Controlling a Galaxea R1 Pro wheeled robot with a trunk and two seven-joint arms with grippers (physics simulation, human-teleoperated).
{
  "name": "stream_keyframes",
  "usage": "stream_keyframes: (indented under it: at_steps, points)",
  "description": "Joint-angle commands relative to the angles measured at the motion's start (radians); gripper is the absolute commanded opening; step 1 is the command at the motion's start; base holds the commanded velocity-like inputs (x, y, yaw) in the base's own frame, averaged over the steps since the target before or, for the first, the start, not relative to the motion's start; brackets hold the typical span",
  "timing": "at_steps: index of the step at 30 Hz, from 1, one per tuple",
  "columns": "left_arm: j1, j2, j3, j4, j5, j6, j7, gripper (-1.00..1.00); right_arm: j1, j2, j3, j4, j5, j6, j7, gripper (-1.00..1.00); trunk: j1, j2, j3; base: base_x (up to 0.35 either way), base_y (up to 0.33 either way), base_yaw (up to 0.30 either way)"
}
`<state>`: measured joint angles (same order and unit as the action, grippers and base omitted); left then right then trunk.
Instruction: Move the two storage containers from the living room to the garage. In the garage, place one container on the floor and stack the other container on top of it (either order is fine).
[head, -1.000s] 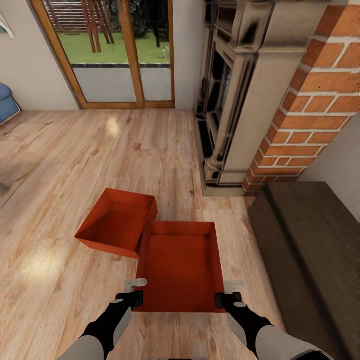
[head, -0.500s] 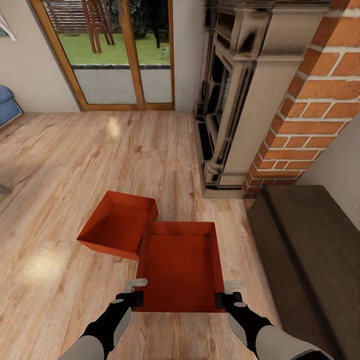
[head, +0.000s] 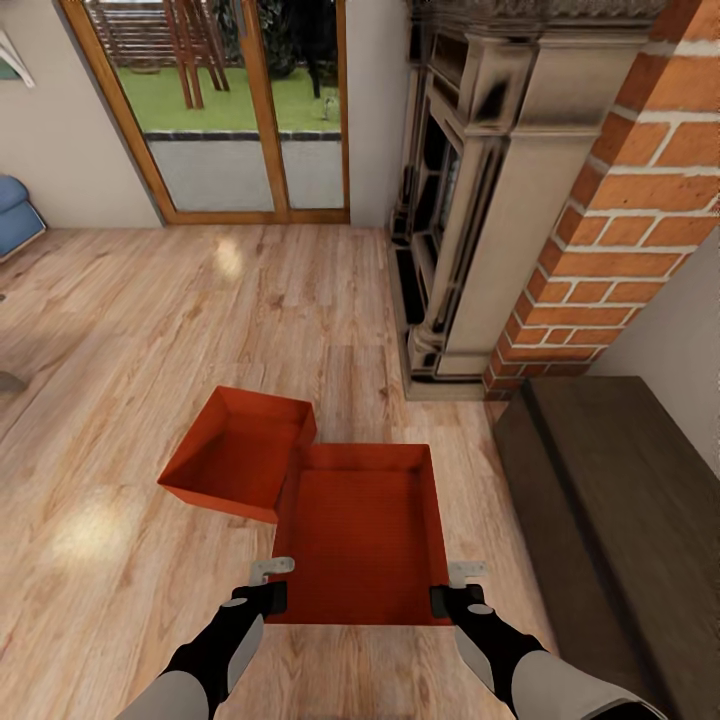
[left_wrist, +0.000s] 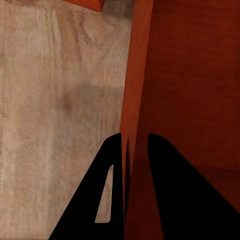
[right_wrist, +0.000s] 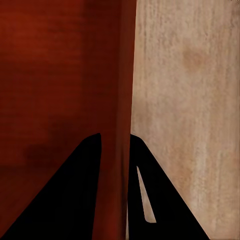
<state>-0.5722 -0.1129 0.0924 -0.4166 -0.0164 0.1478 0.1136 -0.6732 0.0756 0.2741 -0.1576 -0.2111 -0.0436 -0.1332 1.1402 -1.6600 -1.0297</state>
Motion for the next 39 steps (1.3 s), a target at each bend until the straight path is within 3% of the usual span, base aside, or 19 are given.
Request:
stream_keyframes:
  at_steps: [1, 39]
  points:
    - [0.000, 0.006, 0.008, -0.004, -0.019, 0.007, 0.012, -1.00, -0.001, -0.002, -0.007, 0.003, -0.008, -0.006, -0.006, -1.00, -0.004, 0.007, 0.003, 0.000, 0.000, 0.000]
    - [0.000, 0.006, 0.009, -0.005, -0.019, 0.007, 0.012, -1.00, -0.001, -0.003, -0.007, 0.003, -0.008, -0.012, -0.008, -1.00, -0.150, 0.273, 0.122, 0.000, 0.000, 0.000]
